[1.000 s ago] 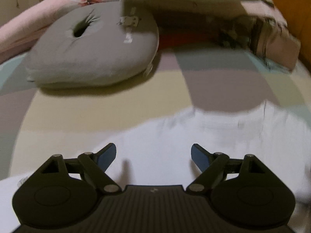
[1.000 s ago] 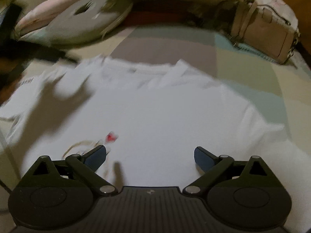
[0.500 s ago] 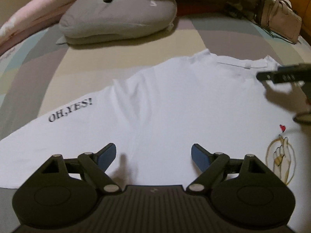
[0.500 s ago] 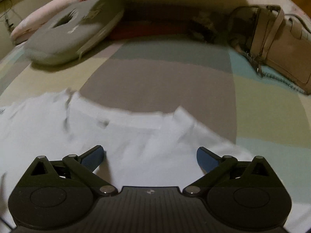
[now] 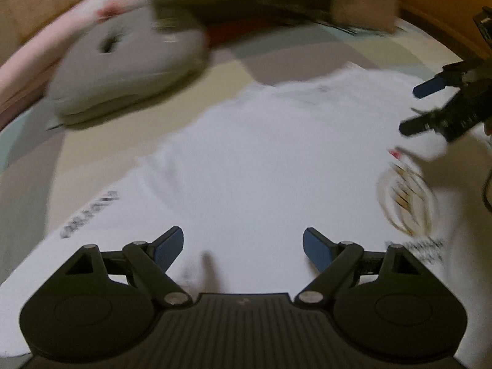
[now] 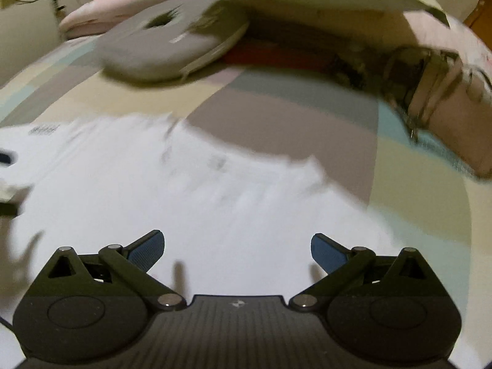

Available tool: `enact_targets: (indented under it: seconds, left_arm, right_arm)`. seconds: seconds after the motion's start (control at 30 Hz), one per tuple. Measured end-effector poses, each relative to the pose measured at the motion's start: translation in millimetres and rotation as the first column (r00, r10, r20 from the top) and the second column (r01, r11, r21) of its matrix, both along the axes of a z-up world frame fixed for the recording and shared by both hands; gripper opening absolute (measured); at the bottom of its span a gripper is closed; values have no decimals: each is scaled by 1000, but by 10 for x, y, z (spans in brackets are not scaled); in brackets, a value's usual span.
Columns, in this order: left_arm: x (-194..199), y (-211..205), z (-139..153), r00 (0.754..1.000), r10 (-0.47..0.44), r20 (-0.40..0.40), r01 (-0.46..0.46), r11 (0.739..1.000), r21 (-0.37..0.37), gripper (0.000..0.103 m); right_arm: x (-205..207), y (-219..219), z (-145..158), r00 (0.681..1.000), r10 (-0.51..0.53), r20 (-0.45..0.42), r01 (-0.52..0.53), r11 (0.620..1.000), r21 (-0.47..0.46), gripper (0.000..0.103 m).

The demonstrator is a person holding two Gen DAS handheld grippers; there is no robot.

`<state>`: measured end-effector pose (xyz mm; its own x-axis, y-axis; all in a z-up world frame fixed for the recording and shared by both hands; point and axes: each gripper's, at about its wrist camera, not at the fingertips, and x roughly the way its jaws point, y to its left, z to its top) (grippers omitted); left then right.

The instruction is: Fold clothes

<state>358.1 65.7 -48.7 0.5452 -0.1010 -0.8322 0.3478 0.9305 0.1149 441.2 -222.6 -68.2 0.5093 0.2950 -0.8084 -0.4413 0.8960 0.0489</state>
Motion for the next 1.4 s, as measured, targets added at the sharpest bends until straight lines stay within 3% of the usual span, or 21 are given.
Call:
enact_targets:
  seconds: [0.13,0.23,0.57,0.83,0.97,1.2,1.33,1.4]
  left_arm:
    - [-95,-121,-266,997,-66,-45,64,997,-34,85]
    - [-105,-113,-420,996,-46,-73,41,997,-65,89]
    - [-91,-59,-435,996,-44,-78,36,995,-97,95]
    - [-322,101,-429,995,-94,-13,92,988,-127,95]
    - [-656,264,-401,989,-146,18,147,981,-126,95]
    - [-1154,471,-397,968,-249,-39,243,962,-122,95]
    - [-1260,483,-334,953,-288,-90,281,956,-85,95]
    - [-1247,398,-240,950,-307,-62,301,949,-92,95]
  right_arm:
    - [-492,30,-193,998,-27,-55,27,1000,-4,103]
    - [-697,91,-301,998,-58,19,59,998,-35,103]
    - [-772,101,-378,990,-95,103,98,995,-23,103]
    - [-941,-24,-430,976,-82,202,77,997,29,103]
    - [-1204,-146,-403,976,-101,192,97,995,29,103]
    - [-1880,-503,-374,981,-122,154,126,992,-16,103]
    - [-2175,-601,-303,990,-107,87,115,989,-91,103]
    - [-2220,-573,-235,993,-116,35,119,987,-108,103]
